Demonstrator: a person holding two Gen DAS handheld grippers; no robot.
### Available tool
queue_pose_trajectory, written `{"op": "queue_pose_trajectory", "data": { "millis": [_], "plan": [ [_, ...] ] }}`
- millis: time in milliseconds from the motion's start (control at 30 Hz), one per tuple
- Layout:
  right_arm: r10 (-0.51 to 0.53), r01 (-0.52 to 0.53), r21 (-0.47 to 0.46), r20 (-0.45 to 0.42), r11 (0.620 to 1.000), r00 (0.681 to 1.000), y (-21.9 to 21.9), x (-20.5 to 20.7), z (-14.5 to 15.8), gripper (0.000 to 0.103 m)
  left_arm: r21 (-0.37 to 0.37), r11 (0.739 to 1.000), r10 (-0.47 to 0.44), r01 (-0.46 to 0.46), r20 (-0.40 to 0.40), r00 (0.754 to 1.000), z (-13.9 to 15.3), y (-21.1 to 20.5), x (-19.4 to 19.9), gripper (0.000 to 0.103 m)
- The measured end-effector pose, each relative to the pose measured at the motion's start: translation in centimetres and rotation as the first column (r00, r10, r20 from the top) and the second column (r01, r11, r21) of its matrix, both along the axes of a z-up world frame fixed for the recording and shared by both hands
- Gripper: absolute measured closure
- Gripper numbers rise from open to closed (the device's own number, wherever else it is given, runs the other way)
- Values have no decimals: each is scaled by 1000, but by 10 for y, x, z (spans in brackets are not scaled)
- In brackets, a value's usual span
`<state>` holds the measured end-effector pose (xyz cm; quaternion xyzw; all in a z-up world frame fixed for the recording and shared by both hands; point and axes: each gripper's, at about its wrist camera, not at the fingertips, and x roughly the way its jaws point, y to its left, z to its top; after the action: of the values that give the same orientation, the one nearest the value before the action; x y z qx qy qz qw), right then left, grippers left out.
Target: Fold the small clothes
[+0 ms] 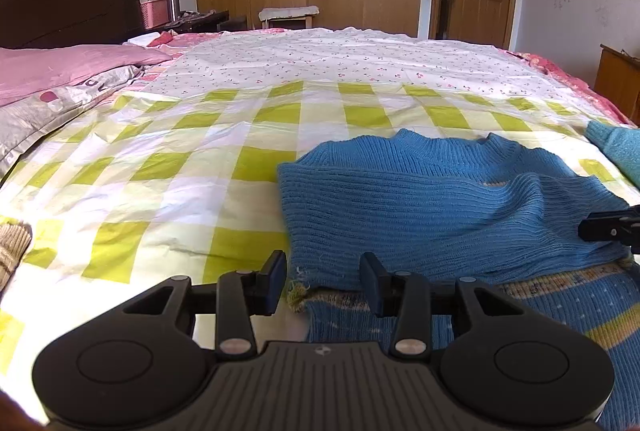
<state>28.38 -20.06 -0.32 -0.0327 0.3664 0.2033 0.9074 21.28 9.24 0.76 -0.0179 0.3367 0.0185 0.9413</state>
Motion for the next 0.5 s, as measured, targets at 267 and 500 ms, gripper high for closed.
{"op": "queue_pose_trajectory", "data": {
  "millis": [267, 500],
  "plan": [
    [-13, 13, 16, 2, 1000, 1000, 2, -15, 10, 85, 27, 1000, -10, 12, -57, 998, -4, -10, -16, 57],
    [-15, 15, 4, 2, 1000, 1000, 0, -38, 11, 85, 58, 997, -40, 42, -24, 999, 6, -19, -35, 57]
  ]
}}
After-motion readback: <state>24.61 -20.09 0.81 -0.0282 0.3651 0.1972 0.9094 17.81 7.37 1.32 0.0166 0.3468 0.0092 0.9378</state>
